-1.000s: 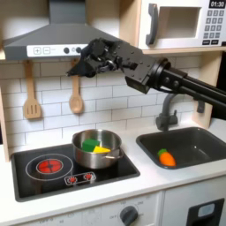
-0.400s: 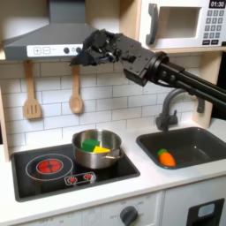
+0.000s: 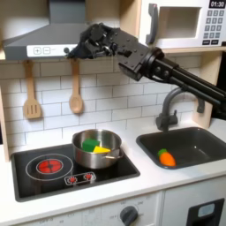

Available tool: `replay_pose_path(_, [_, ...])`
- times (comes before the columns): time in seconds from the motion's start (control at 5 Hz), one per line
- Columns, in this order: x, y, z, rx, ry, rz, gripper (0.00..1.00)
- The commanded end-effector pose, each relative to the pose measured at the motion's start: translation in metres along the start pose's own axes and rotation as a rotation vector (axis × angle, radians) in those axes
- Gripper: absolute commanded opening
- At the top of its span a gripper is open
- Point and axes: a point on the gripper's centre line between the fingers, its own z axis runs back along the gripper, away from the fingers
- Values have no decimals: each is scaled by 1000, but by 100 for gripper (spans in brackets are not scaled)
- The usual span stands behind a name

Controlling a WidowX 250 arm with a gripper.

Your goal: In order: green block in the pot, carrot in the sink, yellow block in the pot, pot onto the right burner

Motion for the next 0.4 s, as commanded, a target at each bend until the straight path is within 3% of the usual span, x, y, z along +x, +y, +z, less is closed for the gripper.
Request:
replay_pose_path(0.0, [5, -1, -7, 1, -1, 9, 0])
replay_pose_path(0.2, [5, 0, -8, 5, 0, 8, 0])
